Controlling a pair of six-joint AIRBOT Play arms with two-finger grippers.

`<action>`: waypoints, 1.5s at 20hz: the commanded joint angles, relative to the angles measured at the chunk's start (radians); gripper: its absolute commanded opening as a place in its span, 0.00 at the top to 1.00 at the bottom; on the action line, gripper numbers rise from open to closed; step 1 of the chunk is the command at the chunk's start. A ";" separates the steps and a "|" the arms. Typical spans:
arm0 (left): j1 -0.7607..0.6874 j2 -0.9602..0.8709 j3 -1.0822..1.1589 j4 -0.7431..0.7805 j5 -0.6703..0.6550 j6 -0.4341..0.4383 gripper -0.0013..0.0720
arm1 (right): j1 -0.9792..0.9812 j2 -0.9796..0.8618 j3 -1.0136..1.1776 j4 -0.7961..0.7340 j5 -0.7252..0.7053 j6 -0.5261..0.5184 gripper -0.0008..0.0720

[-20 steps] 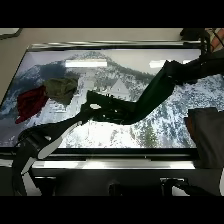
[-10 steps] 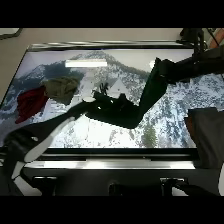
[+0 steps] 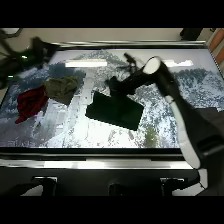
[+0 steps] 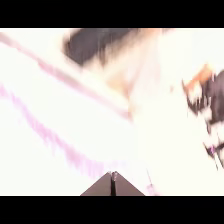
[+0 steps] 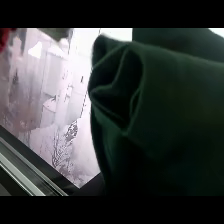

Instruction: Fold the shirts.

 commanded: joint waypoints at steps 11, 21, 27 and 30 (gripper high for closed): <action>0.111 0.230 -0.001 0.142 -0.100 -0.006 0.94 | -0.200 -0.001 0.001 -0.280 0.156 0.102 0.19; 0.107 0.229 0.000 0.143 -0.109 -0.023 0.94 | -0.348 0.034 -0.595 0.134 -0.040 -0.036 0.15; 0.101 0.227 -0.001 0.145 -0.132 -0.022 0.94 | -0.338 0.040 -0.526 0.262 0.000 -0.154 0.94; 0.101 0.226 -0.001 0.147 -0.134 -0.022 0.94 | -0.441 0.143 -0.387 0.167 0.036 -0.154 0.94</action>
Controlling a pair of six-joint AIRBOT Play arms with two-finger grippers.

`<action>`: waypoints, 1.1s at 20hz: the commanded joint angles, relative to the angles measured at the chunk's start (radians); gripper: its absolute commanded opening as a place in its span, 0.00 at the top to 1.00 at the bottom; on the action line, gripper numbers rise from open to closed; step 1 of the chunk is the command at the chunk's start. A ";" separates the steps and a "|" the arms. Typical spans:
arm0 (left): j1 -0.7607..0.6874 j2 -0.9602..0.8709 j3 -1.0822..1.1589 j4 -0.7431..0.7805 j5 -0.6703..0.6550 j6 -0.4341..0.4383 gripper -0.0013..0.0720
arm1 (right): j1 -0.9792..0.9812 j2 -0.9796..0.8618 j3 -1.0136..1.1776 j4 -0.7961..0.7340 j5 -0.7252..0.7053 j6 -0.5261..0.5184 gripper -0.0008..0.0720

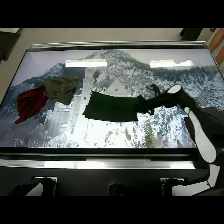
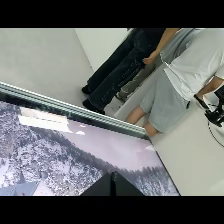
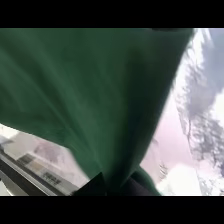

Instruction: Fold the shirts.

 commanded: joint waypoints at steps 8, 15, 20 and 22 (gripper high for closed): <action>0.000 -0.006 0.000 0.101 -0.017 0.003 0.94 | -0.577 0.264 0.367 -0.264 0.276 0.133 0.94; 0.000 -0.027 0.000 0.104 -0.031 0.004 0.94 | -0.898 0.310 0.383 -0.338 0.394 0.211 0.94; 0.000 -0.027 0.000 0.107 -0.091 0.072 0.94 | -1.078 0.370 0.383 -0.380 0.420 0.262 0.94; 0.000 -0.027 0.000 0.107 -0.097 0.083 0.94 | -1.150 0.384 0.383 -0.493 0.522 0.274 0.94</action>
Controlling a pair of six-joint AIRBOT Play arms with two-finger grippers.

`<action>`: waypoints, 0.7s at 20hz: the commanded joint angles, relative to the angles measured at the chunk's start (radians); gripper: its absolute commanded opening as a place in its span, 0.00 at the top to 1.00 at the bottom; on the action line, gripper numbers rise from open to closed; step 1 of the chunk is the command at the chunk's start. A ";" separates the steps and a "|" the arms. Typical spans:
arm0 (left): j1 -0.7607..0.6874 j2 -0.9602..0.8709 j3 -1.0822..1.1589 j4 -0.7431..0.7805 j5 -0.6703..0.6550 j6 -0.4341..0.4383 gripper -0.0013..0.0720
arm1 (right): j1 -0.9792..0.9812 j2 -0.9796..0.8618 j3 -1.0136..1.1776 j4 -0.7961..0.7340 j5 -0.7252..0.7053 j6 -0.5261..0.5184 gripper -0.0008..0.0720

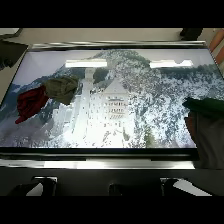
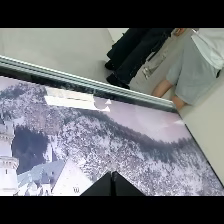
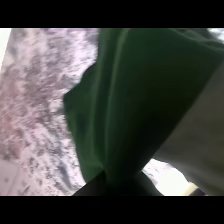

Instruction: Fold the shirts.

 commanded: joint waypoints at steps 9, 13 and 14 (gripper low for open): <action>-0.002 0.000 0.000 0.002 -0.022 0.047 0.94 | -0.067 0.062 -0.396 -0.424 0.075 0.021 0.94; -0.002 0.000 0.000 0.002 -0.023 0.051 0.94 | -0.066 0.062 -0.525 -0.445 -0.037 0.029 0.24; -0.002 -0.002 0.000 0.002 -0.023 0.051 0.94 | -0.066 0.063 -0.523 -0.452 -0.051 0.010 0.12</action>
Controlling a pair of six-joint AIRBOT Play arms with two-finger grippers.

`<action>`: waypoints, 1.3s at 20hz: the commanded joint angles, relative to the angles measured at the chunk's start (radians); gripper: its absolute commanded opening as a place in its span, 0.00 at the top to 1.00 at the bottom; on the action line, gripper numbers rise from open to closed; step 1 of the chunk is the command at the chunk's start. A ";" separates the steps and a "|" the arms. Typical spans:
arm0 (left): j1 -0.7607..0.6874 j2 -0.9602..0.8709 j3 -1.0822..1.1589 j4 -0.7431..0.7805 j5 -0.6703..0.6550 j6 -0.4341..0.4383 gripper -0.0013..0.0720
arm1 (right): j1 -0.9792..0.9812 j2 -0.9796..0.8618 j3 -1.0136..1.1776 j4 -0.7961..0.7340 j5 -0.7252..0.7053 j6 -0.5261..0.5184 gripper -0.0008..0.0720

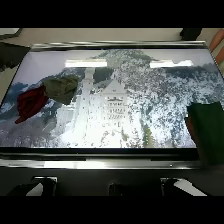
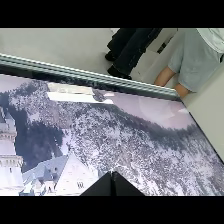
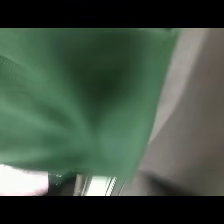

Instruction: Fold the shirts.

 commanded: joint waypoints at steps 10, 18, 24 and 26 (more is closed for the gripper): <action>-0.236 -0.129 0.135 0.890 0.014 -0.325 0.94 | 0.363 0.044 0.496 0.255 -0.539 -0.311 0.34; -0.446 -0.277 -0.189 1.076 -0.460 -0.466 0.02 | 1.072 -0.065 0.129 0.103 -0.216 -0.066 0.37; -0.446 -0.200 -0.315 1.001 -0.278 -0.548 0.02 | 1.126 -0.065 0.078 0.095 -0.229 -0.066 0.29; -0.446 -0.200 -0.316 1.001 -0.278 -0.549 0.02 | 1.126 -0.065 0.078 0.095 -0.236 -0.066 0.29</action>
